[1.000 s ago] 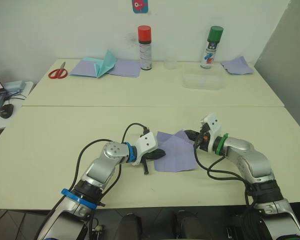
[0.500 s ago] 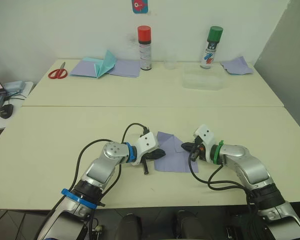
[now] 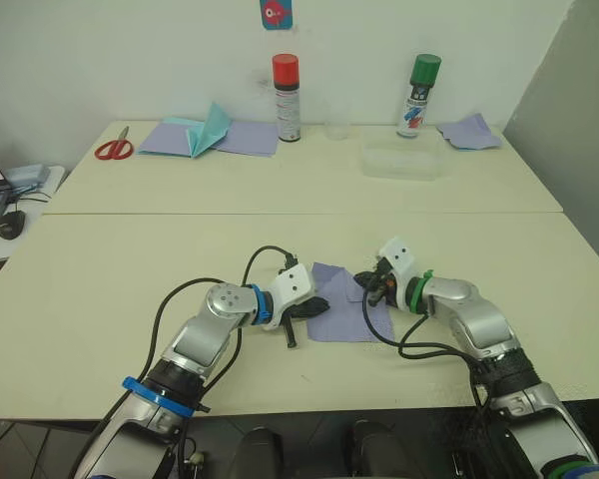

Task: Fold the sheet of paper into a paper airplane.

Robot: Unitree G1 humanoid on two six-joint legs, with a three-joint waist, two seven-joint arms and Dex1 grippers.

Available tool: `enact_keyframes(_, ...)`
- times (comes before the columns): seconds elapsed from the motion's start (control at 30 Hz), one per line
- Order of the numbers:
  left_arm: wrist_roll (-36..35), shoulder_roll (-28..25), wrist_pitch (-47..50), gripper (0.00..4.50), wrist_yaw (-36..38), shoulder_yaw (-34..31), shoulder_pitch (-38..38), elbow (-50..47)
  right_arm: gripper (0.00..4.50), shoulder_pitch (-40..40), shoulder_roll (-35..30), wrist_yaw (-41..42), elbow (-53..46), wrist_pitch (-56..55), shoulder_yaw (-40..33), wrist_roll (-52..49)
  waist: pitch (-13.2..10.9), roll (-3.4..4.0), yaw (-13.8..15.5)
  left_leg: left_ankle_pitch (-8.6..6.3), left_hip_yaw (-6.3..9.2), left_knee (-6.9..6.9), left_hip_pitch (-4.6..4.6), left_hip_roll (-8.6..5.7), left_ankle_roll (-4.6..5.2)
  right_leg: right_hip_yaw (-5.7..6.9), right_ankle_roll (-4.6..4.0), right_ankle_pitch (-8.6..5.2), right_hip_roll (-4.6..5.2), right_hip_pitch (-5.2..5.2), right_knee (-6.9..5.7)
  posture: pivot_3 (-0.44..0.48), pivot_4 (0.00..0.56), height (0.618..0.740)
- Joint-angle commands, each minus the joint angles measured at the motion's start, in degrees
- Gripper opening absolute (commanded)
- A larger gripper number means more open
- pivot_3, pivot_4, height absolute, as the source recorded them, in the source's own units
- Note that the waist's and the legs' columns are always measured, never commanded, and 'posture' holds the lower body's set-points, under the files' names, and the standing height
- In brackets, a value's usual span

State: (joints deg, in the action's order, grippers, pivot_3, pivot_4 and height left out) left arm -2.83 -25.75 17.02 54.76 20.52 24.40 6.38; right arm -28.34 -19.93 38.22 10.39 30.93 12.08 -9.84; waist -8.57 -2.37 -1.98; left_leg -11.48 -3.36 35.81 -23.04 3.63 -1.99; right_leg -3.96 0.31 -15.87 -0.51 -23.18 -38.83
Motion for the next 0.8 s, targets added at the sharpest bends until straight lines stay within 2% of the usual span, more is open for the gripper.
enact_keyframes(0.03,2.67,-0.73,2.1,0.0,0.49,2.92,-2.08,3.39,0.01,-0.8,0.58,0.01,0.08,-0.73,-0.51,0.41,0.0,0.0,0.0,0.0,0.0,-0.02,0.0,0.0,0.0,0.0,0.0,0.0,0.0,0.0,0.0,0.0,0.15,0.74)
enact_keyframes(0.6,2.76,-1.16,2.08,0.0,0.84,2.51,-1.39,3.28,0.01,10.11,-5.58,2.8,-11.13,2.35,1.61,1.39,0.05,-0.02,0.07,-0.01,0.05,-0.11,0.01,0.01,-0.01,-0.04,-0.06,-0.04,0.04,0.0,0.07,0.0,0.15,0.74)
enact_keyframes(0.8,-1.99,0.63,7.26,0.0,1.91,-1.34,4.64,-0.73,0.01,10.43,-4.61,2.0,-11.69,3.29,2.3,1.69,0.0,-0.05,0.05,-0.01,0.07,-0.11,-0.01,0.01,-0.01,-0.04,-0.06,-0.05,0.04,-0.02,0.13,0.0,0.15,0.74)
